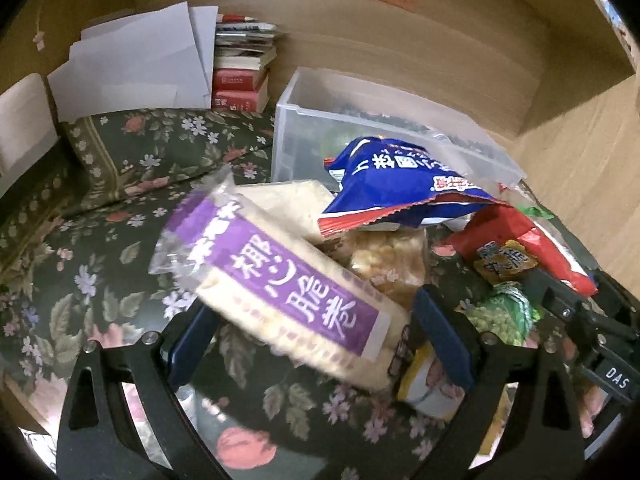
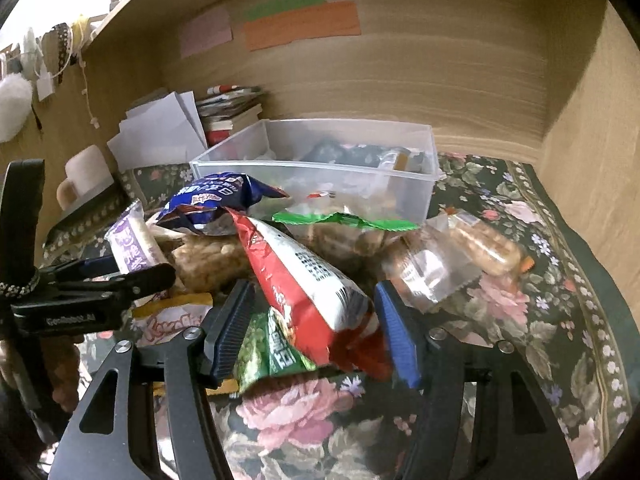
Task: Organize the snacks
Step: 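Close the left gripper on the cracker roll while the right closes on the red bag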
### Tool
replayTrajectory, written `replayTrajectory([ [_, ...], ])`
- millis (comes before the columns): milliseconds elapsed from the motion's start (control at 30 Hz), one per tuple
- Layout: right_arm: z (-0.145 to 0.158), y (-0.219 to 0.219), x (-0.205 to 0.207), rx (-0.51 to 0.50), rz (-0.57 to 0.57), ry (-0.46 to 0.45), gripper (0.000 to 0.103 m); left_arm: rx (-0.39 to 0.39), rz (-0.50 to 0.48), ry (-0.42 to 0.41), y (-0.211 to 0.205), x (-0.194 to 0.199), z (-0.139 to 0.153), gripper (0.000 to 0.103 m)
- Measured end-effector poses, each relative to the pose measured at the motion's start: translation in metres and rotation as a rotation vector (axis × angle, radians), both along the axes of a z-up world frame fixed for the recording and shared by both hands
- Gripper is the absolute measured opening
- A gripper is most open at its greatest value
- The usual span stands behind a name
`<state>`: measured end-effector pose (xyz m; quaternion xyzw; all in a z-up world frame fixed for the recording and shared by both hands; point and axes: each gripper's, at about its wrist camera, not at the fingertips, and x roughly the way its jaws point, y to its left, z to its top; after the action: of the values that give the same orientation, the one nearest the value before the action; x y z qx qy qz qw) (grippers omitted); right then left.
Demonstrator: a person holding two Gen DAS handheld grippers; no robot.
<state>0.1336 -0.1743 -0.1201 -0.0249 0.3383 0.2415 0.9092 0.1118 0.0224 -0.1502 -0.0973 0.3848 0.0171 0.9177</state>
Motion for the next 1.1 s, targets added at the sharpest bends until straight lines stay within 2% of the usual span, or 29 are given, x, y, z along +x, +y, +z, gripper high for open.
replayTrajectory([
  [133, -0.003, 0.003, 0.007, -0.009, -0.003, 0.010, 0.056, 0.016, 0.003, -0.012, -0.004, 0.003, -0.004, 0.094],
  [233, -0.005, 0.004, 0.011, -0.015, -0.006, 0.016, 0.049, 0.017, -0.003, -0.014, -0.002, 0.004, -0.005, 0.080],
  [300, -0.006, 0.003, 0.012, -0.009, -0.005, 0.020, 0.043, 0.002, -0.020, -0.006, 0.000, 0.005, -0.006, 0.060],
  [400, -0.006, 0.002, 0.013, -0.001, -0.005, 0.025, 0.033, -0.013, -0.034, -0.001, 0.004, 0.004, -0.006, 0.045],
  [500, -0.006, 0.002, 0.012, 0.005, -0.004, 0.021, 0.027, -0.031, -0.048, 0.002, 0.007, 0.003, -0.005, 0.035],
  [600, -0.004, 0.003, 0.011, 0.010, -0.004, 0.012, 0.025, -0.028, -0.042, -0.007, 0.012, 0.003, -0.002, 0.028],
  [967, 0.004, 0.004, 0.007, 0.029, -0.007, -0.010, 0.022, 0.007, -0.039, -0.040, 0.026, 0.011, 0.011, 0.026],
  [1100, 0.008, 0.003, 0.006, 0.038, -0.011, -0.019, 0.021, 0.003, -0.045, -0.055, 0.027, 0.015, 0.013, 0.022],
])
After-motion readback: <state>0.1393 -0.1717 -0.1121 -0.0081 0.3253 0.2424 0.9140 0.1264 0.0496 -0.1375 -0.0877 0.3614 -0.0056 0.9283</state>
